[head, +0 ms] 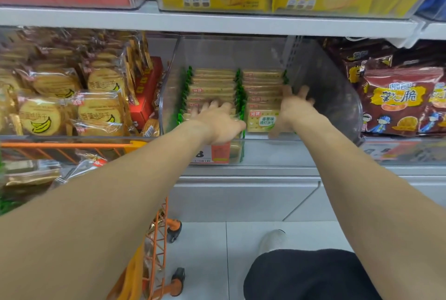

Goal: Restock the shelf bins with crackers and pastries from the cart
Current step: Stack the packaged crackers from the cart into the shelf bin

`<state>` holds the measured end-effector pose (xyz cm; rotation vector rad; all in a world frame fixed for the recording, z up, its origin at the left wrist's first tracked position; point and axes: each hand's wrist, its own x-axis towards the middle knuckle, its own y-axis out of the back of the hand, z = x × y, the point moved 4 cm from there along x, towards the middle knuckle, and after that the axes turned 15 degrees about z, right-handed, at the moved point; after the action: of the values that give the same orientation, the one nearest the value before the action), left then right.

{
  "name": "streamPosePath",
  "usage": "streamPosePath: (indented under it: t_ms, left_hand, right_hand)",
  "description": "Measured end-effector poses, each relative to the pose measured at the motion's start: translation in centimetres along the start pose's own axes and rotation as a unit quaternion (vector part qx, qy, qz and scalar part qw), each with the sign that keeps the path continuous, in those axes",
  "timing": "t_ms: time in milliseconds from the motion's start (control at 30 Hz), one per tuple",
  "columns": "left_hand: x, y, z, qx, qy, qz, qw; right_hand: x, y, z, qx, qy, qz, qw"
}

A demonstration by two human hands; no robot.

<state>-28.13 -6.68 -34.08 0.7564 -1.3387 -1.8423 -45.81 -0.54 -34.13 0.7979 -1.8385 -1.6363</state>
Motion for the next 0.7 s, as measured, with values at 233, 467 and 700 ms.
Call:
streamPosePath:
  t_ms: [233, 467, 700]
  left_hand:
    - [-0.1, 0.1, 0.0, -0.002, -0.002, 0.003, 1.000]
    - [-0.1, 0.2, 0.1, -0.008, -0.001, 0.012, 1.000]
    - [-0.2, 0.2, 0.2, -0.010, -0.008, 0.027, 1.000]
  right_hand:
    - [0.3, 0.2, -0.4, 0.029, 0.010, 0.040, 0.999]
    - [0.1, -0.1, -0.5, 0.043, -0.001, 0.012, 0.999]
    - [-1.4, 2.2, -0.9, 0.080, 0.054, 0.128, 0.987]
